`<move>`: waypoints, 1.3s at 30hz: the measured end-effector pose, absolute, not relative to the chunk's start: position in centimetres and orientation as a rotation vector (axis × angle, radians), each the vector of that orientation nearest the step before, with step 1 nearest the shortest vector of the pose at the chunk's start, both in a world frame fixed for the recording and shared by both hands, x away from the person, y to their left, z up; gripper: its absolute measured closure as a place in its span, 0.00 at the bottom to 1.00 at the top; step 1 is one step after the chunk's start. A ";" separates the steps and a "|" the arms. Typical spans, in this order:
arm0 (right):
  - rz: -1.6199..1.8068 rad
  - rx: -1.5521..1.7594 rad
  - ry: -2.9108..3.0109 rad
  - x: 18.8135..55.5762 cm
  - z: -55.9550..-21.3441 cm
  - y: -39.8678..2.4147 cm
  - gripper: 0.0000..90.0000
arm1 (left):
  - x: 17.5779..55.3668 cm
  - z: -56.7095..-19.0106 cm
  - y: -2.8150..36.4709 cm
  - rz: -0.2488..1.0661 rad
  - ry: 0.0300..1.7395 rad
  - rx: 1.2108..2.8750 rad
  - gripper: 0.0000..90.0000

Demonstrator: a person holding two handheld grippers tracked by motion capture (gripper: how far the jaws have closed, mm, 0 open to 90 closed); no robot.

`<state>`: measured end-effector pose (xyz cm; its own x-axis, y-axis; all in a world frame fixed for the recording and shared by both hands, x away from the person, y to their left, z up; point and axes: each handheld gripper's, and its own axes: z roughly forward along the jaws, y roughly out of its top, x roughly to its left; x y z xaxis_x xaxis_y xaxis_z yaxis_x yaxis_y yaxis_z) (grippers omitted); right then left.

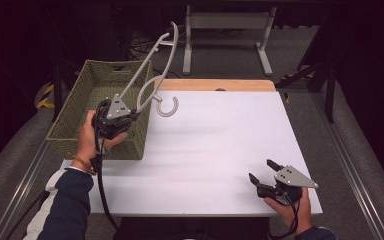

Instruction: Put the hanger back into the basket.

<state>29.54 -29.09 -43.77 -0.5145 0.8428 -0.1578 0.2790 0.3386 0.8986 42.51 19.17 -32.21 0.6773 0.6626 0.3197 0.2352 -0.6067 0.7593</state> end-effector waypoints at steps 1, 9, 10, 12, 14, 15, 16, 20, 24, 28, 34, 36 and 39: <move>1.149 0.980 1.974 29.5 -43.8 -29.1 0.27 | 42.5 -32.3 19.4 0.781 0.697 2.181 0.91; 1.151 0.979 1.968 29.5 -43.7 -29.1 0.27 | 43.2 -33.2 21.7 0.753 0.762 2.156 0.91; 1.151 0.977 1.967 29.5 -43.7 -29.1 0.27 | 43.2 -33.3 21.7 0.756 0.772 2.159 0.91; 1.151 0.975 1.965 29.5 -43.7 -29.2 0.27 | 43.5 -33.4 21.9 0.755 0.784 2.164 0.91; 1.152 0.975 1.964 29.5 -43.7 -29.1 0.27 | 43.7 -33.5 22.0 0.757 0.785 2.172 0.91; 1.150 0.974 1.964 29.5 -43.7 -29.1 0.27 | 43.8 -33.6 22.1 0.757 0.793 2.177 0.91; 1.148 0.971 1.964 29.5 -43.7 -29.1 0.27 | 44.0 -33.7 22.2 0.758 0.800 2.180 0.91; 1.146 0.959 1.958 29.5 -43.6 -28.9 0.27 | 44.6 -34.2 22.9 0.731 0.846 2.190 0.91; 1.145 0.932 1.931 29.5 -43.4 -28.7 0.25 | 44.9 -34.5 23.3 0.718 0.871 2.203 0.91; 1.141 0.892 1.910 29.9 -43.0 -28.1 0.23 | 45.3 -34.9 23.3 0.706 0.883 2.232 0.91; 1.164 0.868 1.894 31.2 -42.7 -27.2 0.19 | 45.8 -35.5 23.3 0.691 0.908 2.255 0.91; 1.176 0.870 1.889 31.4 -42.6 -27.1 0.19 | 45.8 -35.5 23.3 0.691 0.915 2.255 0.91; 1.178 0.867 1.871 31.6 -42.5 -26.5 0.16 | 46.0 -35.7 23.5 0.684 0.929 2.265 0.91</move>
<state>31.60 -26.47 -42.48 -0.4910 0.8387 -0.2355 0.1506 0.3480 0.9253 45.96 23.45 -35.74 0.6240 0.7463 0.2315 0.4427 -0.5818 0.6823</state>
